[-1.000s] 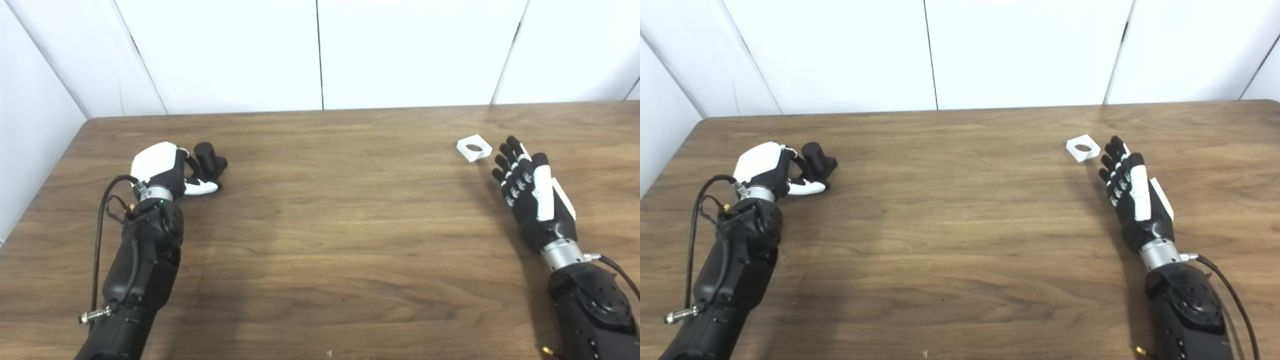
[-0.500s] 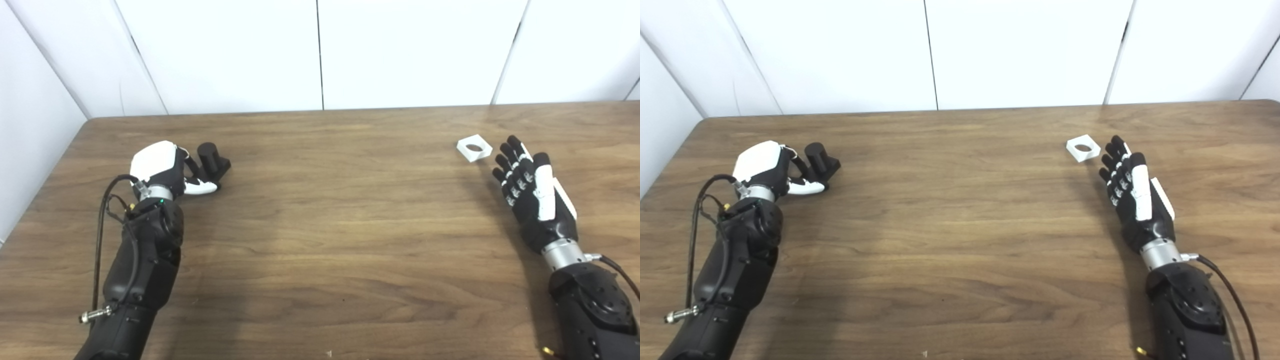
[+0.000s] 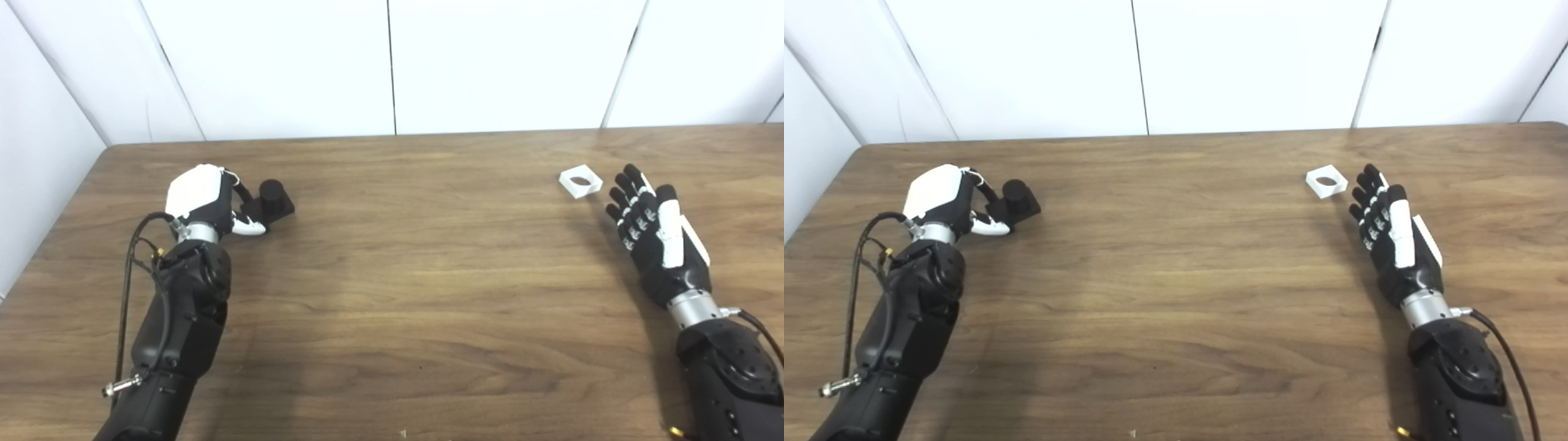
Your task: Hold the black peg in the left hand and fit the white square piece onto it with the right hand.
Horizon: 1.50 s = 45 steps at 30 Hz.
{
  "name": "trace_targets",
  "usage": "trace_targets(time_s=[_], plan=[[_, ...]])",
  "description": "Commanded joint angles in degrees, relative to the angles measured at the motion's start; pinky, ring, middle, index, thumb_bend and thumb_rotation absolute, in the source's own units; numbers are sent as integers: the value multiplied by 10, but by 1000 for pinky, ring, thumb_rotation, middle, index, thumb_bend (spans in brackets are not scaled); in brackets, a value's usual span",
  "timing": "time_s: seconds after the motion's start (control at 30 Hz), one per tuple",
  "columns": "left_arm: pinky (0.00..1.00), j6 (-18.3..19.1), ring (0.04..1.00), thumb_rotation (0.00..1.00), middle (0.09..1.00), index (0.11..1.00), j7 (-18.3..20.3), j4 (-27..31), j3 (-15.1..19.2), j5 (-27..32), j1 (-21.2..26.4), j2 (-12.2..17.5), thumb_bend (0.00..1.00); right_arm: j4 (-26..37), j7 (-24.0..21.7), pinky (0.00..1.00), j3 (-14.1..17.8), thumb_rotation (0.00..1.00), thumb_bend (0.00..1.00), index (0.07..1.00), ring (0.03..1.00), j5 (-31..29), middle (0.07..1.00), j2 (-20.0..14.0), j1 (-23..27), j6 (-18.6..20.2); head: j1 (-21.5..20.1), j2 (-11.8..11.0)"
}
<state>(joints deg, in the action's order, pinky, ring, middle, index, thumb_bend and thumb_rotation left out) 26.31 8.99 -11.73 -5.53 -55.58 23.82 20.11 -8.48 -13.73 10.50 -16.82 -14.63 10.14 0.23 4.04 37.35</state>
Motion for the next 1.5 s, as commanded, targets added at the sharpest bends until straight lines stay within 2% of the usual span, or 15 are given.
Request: trace_targets(time_s=[0.0, 0.53, 0.77, 0.97, 1.47], plan=[[1000, 5, 1000, 62, 908, 484, -8, 9, 5, 2, 12, 11, 516, -17, -6, 1000, 2, 1000, 593, 1000, 1000, -4, 1000, -2, -12, -16, 1, 0], [1000, 6, 1000, 64, 897, 490, 4, 23, 2, 5, -5, 2, 515, -11, -8, 1000, 2, 1000, 595, 1000, 1000, -6, 1000, -7, -13, -8, -1, 6], [1000, 5, 1000, 65, 890, 488, 39, 77, -4, 32, -27, -3, 514, -12, -7, 1000, -1, 1000, 616, 1000, 1000, 0, 1000, -8, -13, -10, 0, 8], [1000, 6, 1000, 65, 891, 489, 87, 137, -8, 42, -53, -15, 511, -6, -6, 1000, -2, 1000, 621, 1000, 1000, -2, 1000, -6, -14, 1, -1, 11], [1000, 6, 1000, 67, 916, 490, 195, 290, -18, 5, -124, -63, 507, 8, 2, 1000, -8, 1000, 646, 1000, 1000, 11, 1000, -4, -10, 21, 0, 21]])
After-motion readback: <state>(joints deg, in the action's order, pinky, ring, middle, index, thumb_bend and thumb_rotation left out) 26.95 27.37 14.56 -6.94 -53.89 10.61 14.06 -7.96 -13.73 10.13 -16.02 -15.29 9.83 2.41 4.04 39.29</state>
